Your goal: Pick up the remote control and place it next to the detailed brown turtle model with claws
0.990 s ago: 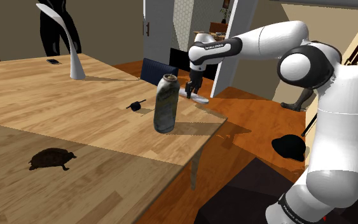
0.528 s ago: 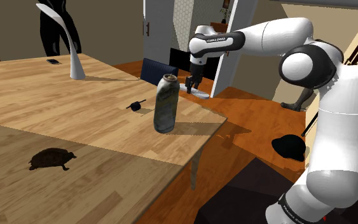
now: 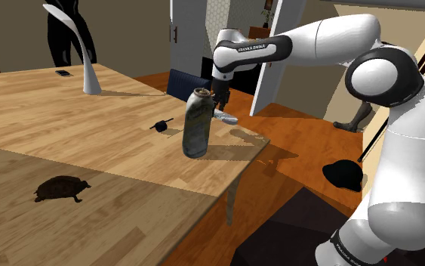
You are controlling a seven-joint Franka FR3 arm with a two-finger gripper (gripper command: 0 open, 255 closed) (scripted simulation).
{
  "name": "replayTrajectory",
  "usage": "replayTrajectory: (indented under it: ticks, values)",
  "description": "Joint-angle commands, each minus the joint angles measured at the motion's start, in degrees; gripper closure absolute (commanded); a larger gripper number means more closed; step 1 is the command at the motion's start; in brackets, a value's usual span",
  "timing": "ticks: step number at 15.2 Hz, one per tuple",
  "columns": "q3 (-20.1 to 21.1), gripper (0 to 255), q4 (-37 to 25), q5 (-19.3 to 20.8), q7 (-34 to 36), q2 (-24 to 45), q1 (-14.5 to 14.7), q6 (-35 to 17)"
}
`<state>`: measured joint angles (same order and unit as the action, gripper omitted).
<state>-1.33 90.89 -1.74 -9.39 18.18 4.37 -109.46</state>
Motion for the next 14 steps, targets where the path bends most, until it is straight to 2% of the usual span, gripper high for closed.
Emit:
replayTrajectory:
  ticks: [1, 8, 14]
  values:
    - [0.8, 255, 0.7, 0.3, 2.6, -0.8, 1.7, 0.0]
    - [3.6, 255, 1.4, 1.3, 11.3, -1.3, 7.3, -0.3]
    - [6.1, 255, -0.9, 2.2, 18.8, 0.3, 12.2, 0.2]
